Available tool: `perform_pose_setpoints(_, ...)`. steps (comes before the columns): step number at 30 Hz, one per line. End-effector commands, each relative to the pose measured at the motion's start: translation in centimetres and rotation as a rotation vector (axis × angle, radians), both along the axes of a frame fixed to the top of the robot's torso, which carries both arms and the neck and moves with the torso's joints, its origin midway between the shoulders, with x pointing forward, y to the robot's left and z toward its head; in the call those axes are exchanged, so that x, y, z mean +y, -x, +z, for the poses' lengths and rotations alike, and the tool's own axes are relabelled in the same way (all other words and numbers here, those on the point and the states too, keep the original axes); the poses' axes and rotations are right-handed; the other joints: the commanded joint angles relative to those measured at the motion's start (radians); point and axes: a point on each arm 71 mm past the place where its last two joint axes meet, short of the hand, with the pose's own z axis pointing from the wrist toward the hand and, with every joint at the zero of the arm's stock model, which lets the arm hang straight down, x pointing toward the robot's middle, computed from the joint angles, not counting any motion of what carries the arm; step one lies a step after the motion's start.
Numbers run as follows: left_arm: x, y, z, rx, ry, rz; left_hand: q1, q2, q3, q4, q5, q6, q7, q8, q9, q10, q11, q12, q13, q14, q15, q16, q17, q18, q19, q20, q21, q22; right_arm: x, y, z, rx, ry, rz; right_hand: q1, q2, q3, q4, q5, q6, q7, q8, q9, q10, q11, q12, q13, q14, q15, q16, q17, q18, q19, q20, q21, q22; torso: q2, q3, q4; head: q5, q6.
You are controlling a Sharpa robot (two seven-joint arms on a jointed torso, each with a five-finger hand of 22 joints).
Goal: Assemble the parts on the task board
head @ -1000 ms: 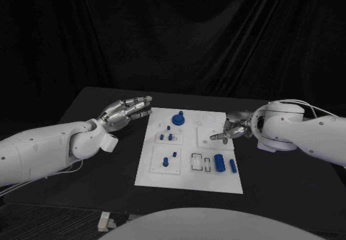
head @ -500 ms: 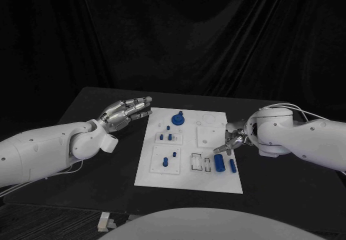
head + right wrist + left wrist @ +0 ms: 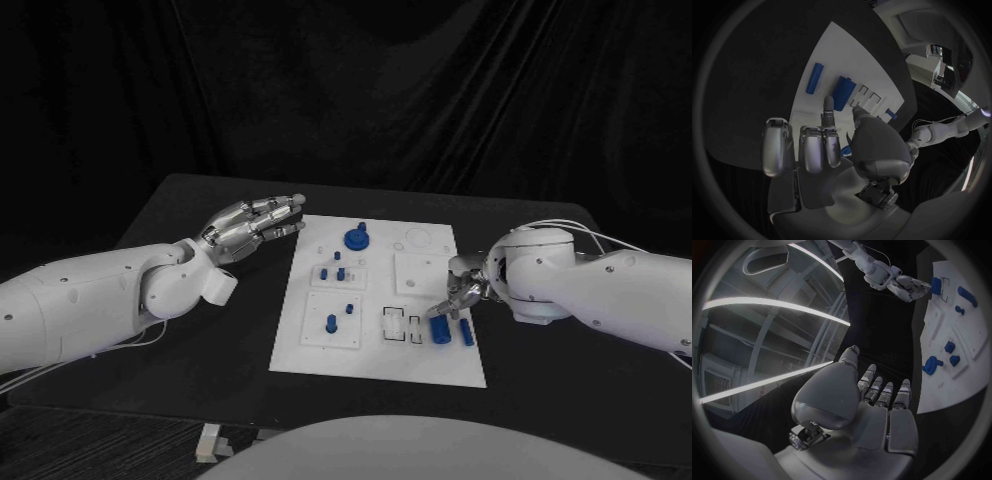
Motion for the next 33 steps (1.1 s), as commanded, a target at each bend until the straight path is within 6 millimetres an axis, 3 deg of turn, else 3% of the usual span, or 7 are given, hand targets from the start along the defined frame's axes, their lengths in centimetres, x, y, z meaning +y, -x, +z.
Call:
perform_pose_setpoints(1,-0.1,0.0,0.0,0.0,0.017,-0.005,0.0,0.012,-0.002,0.006,-0.005,0.005,0.003,0.007,0.001,-0.001,0.006,0.003,0.001,-0.002,0.008,0.006,0.002,0.02,0.0,0.006,0.004,-0.001,-0.1,0.0,-0.3,-0.02,0.009,-0.025,0.003,-0.002,-0.007,0.002,-0.002,-0.011,0.003,-0.006,0.003,0.105,0.008,0.003,0.263,0.088,0.009,-0.006,0.193,-0.006,0.046,0.009,-0.005,0.209,0.0,-0.0001,0.0004,0.001,0.0)
perform_pose_setpoints(10,-0.2,0.1,-0.1,0.006,0.017,-0.01,0.0,0.012,-0.001,0.006,-0.005,0.006,0.005,0.008,0.001,0.001,0.009,0.006,0.001,-0.001,0.008,0.006,0.002,0.02,0.0,0.006,0.004,-0.002,0.0,0.4,-1.7,-0.005,0.004,-0.035,0.01,0.0,-0.009,0.002,0.013,-0.049,0.014,-0.021,0.023,0.105,0.017,0.003,0.263,0.085,0.017,-0.014,0.179,-0.003,0.041,0.017,-0.015,0.206,0.0,0.0001,0.0006,0.0,0.0)
perform_pose_setpoints(15,-0.3,0.1,-0.1,0.01,0.016,-0.013,0.001,0.013,-0.001,0.006,-0.005,0.008,0.008,0.009,0.001,0.002,0.012,0.008,0.001,-0.001,0.008,0.007,0.002,0.021,0.0,0.006,0.004,-0.002,0.0,0.7,-2.5,0.014,0.011,-0.036,0.035,-0.001,-0.005,-0.017,0.112,-0.066,0.016,-0.015,0.069,0.105,0.019,0.003,0.263,0.083,0.019,-0.02,0.168,-0.001,0.038,0.02,-0.025,0.203,0.0,-0.0001,0.0002,0.001,0.0)
perform_pose_setpoints(19,-0.2,0.1,-0.2,0.012,0.014,-0.013,0.001,0.013,-0.001,0.006,-0.005,0.008,0.008,0.009,0.001,0.002,0.012,0.008,0.001,-0.001,0.008,0.007,0.002,0.021,0.0,0.006,0.004,-0.002,0.0,0.9,-3.0,0.025,0.013,-0.036,0.077,-0.002,0.013,-0.055,0.271,-0.094,0.018,-0.014,0.109,0.105,0.022,0.003,0.263,0.081,0.02,-0.026,0.158,0.001,0.035,0.021,-0.034,0.2,0.0,0.0,0.0001,0.002,0.0)
perform_pose_setpoints(26,-0.2,0.1,-0.3,0.017,0.013,-0.016,0.001,0.013,-0.001,0.006,-0.004,0.009,0.009,0.01,0.001,0.003,0.013,0.008,0.001,-0.001,0.007,0.007,0.002,0.021,0.0,0.006,0.004,-0.002,0.1,1.1,-3.1,0.022,-0.001,-0.039,0.125,0.002,0.055,-0.109,0.411,-0.133,0.021,0.002,0.166,0.105,0.024,0.003,0.263,0.08,0.022,-0.032,0.148,0.003,0.033,0.023,-0.041,0.198,0.0,0.0001,-0.0003,0.002,0.0)
perform_pose_setpoints(32,-0.2,0.2,-0.3,0.019,0.013,-0.016,0.001,0.013,-0.001,0.006,-0.004,0.007,0.01,0.009,0.001,0.003,0.014,0.008,0.001,-0.001,0.007,0.007,0.002,0.022,0.0,0.006,0.004,-0.002,0.1,1.3,-2.7,-0.013,-0.087,-0.079,0.157,0.012,0.114,-0.173,0.524,-0.177,0.01,0.105,0.29,0.105,0.013,0.003,0.263,0.079,0.014,-0.034,0.146,0.003,0.032,0.017,-0.043,0.198,0.0,0.0,-0.0007,0.008,0.0)
perform_pose_setpoints(33,-0.2,0.2,-0.3,0.019,0.012,-0.015,0.001,0.013,-0.001,0.006,-0.004,0.007,0.01,0.009,0.001,0.003,0.014,0.008,0.001,-0.001,0.007,0.007,0.002,0.022,0.0,0.006,0.004,-0.002,0.1,1.3,-2.6,-0.024,-0.11,-0.091,0.157,0.013,0.143,-0.19,0.576,-0.195,0.004,0.148,0.337,0.105,0.01,0.003,0.263,0.08,0.011,-0.034,0.148,0.003,0.033,0.013,-0.042,0.198,0.0,0.0,-0.0006,0.009,0.0)
